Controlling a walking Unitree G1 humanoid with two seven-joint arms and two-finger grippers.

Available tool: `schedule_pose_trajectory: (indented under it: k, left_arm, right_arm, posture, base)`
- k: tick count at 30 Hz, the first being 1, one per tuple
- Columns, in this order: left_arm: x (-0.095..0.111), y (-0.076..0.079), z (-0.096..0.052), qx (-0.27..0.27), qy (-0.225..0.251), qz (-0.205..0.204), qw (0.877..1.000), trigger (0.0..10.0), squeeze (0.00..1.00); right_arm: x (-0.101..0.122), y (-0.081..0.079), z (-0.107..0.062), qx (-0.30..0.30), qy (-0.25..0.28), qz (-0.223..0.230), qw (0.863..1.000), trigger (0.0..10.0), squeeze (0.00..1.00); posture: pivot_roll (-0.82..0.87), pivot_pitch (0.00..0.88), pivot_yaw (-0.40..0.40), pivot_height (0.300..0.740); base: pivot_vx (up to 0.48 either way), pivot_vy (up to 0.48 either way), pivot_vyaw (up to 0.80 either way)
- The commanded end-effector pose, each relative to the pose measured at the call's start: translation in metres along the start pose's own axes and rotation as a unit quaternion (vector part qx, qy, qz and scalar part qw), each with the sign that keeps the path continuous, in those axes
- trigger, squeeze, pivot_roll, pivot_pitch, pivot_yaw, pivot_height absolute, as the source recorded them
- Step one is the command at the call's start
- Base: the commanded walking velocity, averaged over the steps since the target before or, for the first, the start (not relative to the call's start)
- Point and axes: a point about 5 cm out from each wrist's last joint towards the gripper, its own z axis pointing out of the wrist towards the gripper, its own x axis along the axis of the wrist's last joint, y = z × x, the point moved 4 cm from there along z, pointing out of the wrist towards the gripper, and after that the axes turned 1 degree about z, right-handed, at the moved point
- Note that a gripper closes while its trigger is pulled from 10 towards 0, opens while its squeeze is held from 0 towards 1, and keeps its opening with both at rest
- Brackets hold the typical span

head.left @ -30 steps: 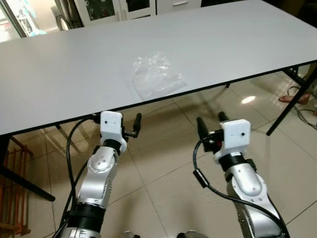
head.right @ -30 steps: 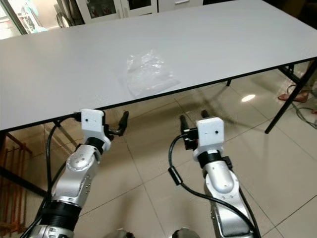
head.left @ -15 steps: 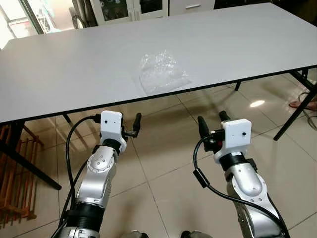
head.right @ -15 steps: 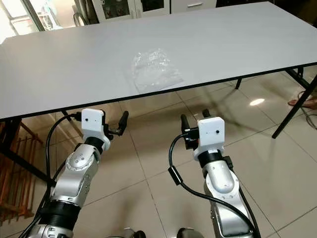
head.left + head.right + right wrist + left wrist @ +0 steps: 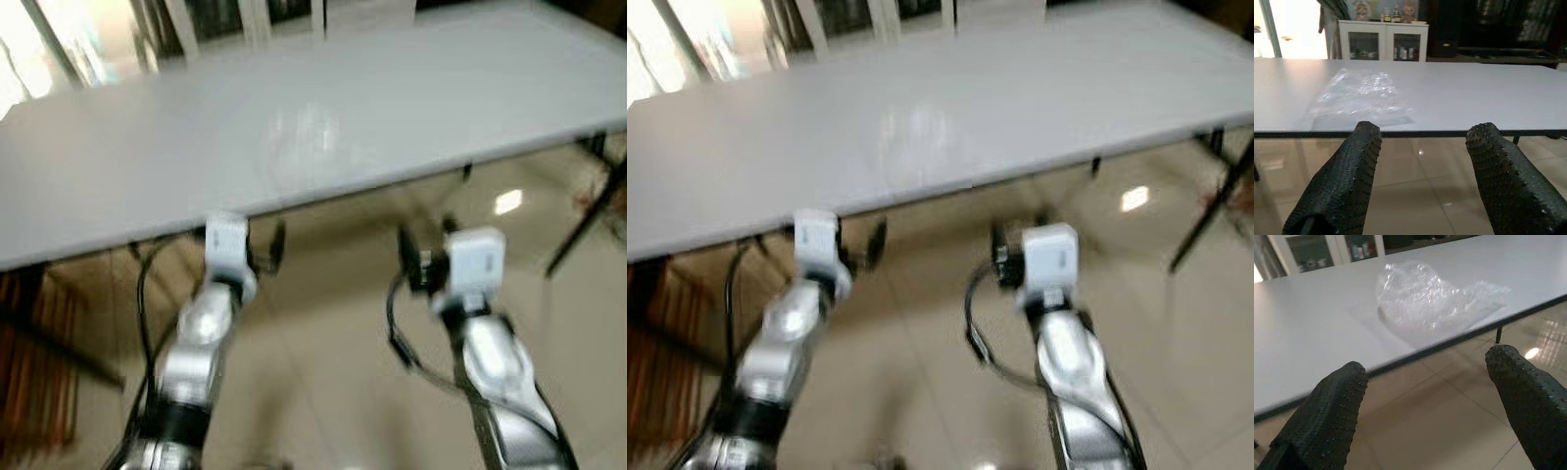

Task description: Picking trash to rubbish bin

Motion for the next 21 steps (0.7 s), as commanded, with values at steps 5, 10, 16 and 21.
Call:
schedule_pose_trajectory:
  k: [5, 10, 16, 21]
  left_arm:
    - [-0.0005, -0.0089, -0.0016, 0.011, -0.002, 0.005, 1.000, 10.0, 0.00]
    - [-0.0002, -0.0093, -0.0010, 0.012, -0.001, 0.007, 1.000, 10.0, 0.00]
    - [-0.0009, -0.0092, -0.0008, 0.012, -0.002, 0.008, 1.000, 10.0, 0.00]
    - [-0.0029, -0.0107, -0.0013, 0.014, -0.006, 0.009, 1.000, 10.0, 0.00]
  right_arm:
    - [0.0058, -0.0063, 0.0017, 0.008, 0.011, 0.001, 1.000, 10.0, 0.00]
    - [0.0086, -0.0079, 0.0022, 0.012, 0.016, -0.004, 1.000, 10.0, 0.00]
    - [0.0105, -0.0098, 0.0029, 0.016, 0.021, -0.008, 1.000, 10.0, 0.00]
    - [0.0102, -0.0103, 0.0030, 0.018, 0.020, -0.009, 1.000, 10.0, 0.00]
  posture:
    - [-0.10, 0.101, 0.074, 0.740]
    - [-0.10, 0.101, 0.076, 0.740]
    - [-0.10, 0.096, 0.077, 0.740]
    - [-0.10, 0.096, 0.077, 0.740]
  base:
    - [0.480, 0.000, 0.00]
    - [0.480, 0.000, 0.00]
    - [0.480, 0.000, 0.00]
    - [0.461, 0.000, 0.00]
